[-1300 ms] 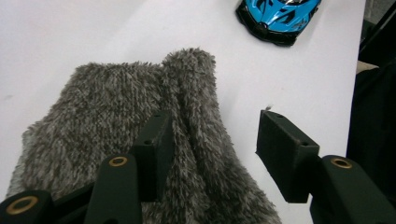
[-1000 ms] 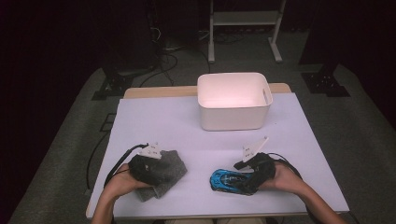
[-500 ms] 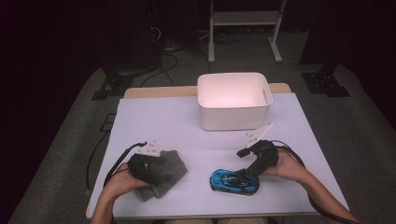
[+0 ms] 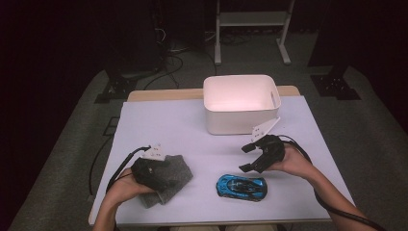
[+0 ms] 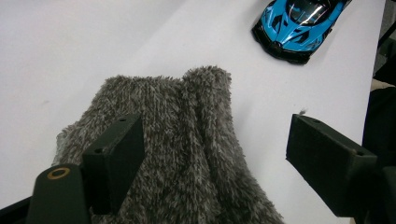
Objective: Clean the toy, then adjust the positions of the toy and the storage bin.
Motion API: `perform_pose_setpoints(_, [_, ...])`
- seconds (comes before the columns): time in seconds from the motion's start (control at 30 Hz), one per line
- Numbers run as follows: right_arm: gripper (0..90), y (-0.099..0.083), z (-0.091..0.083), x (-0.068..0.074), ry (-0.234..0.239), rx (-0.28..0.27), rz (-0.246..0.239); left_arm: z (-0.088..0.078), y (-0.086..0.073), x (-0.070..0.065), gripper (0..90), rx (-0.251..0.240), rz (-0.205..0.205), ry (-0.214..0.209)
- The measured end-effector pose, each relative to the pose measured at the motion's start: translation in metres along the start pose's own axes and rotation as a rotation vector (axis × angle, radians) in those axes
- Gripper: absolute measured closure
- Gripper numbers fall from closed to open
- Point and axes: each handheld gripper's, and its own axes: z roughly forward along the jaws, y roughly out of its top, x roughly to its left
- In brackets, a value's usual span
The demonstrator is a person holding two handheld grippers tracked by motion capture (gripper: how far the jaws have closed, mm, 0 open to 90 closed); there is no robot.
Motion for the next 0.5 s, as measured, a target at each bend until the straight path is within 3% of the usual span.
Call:
perform_pose_setpoints(0.2, [21.0,0.003,-0.002,0.004,0.009,0.016,-0.012,-0.001,0.002,-0.001,18.1,0.006,0.015,0.004])
perform_pose_setpoints(0.5, [20.4,0.012,-0.006,0.003,0.015,0.031,-0.019,-0.001,0.002,0.002,17.2,-0.007,0.006,-0.007])
